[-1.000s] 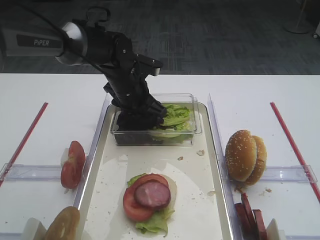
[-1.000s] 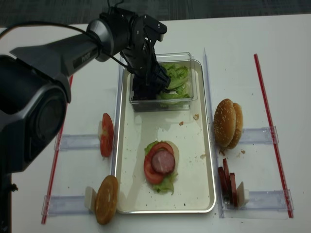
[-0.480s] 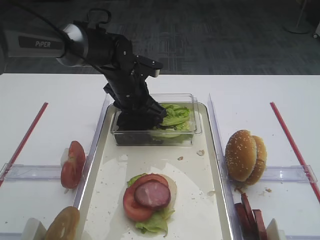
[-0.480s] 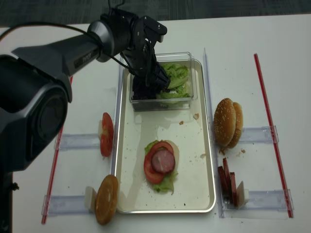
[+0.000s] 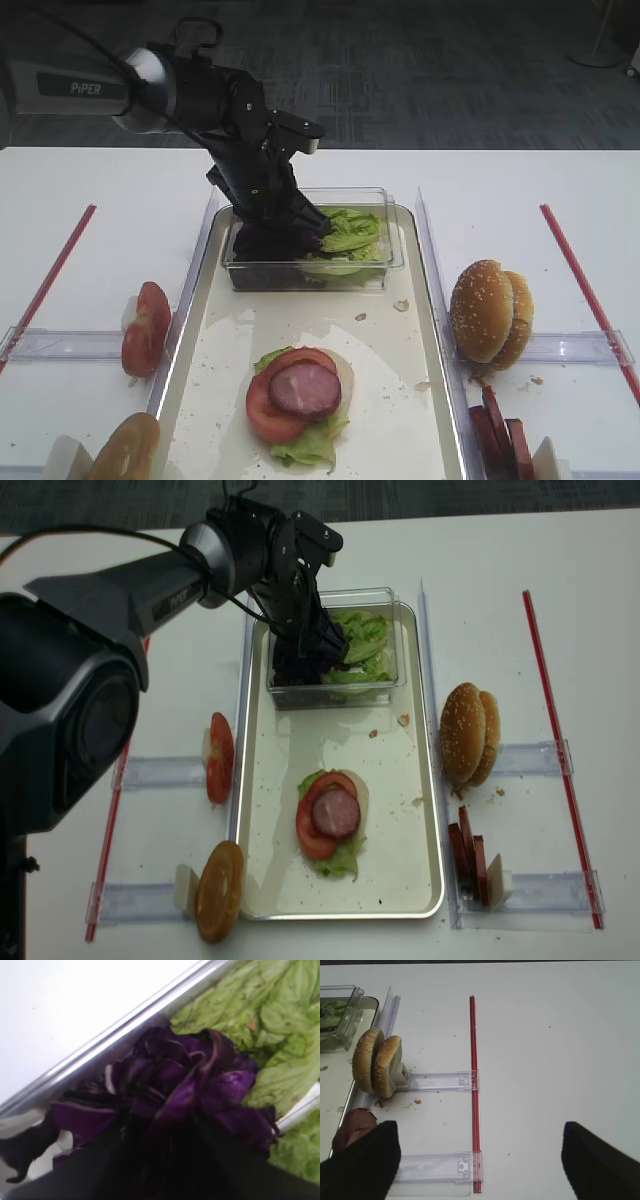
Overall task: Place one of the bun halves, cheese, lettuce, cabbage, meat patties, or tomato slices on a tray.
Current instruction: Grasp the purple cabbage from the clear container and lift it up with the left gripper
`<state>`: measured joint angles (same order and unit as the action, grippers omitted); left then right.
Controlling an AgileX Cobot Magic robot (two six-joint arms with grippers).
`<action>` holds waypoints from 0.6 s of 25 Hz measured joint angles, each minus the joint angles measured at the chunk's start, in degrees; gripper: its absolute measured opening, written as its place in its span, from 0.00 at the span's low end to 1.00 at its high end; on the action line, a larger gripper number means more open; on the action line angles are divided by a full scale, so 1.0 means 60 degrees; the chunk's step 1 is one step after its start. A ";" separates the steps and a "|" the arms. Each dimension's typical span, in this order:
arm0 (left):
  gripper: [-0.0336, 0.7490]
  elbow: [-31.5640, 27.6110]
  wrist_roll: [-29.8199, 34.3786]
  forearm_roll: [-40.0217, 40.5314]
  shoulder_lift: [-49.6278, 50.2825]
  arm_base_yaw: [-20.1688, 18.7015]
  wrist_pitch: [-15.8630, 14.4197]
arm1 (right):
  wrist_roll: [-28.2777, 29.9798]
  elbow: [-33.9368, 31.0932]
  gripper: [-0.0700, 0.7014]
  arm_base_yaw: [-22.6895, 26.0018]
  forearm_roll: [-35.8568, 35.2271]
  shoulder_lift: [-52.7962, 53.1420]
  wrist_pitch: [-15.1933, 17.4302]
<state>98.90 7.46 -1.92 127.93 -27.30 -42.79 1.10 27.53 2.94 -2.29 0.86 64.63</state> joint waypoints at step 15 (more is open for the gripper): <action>0.07 0.0022 0.0000 0.0015 0.0000 0.0000 0.0067 | 0.0000 0.0000 0.95 0.0000 0.0000 0.0000 0.0000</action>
<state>99.04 7.46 -1.83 127.93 -27.30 -42.39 1.10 27.53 2.94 -2.29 0.86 64.63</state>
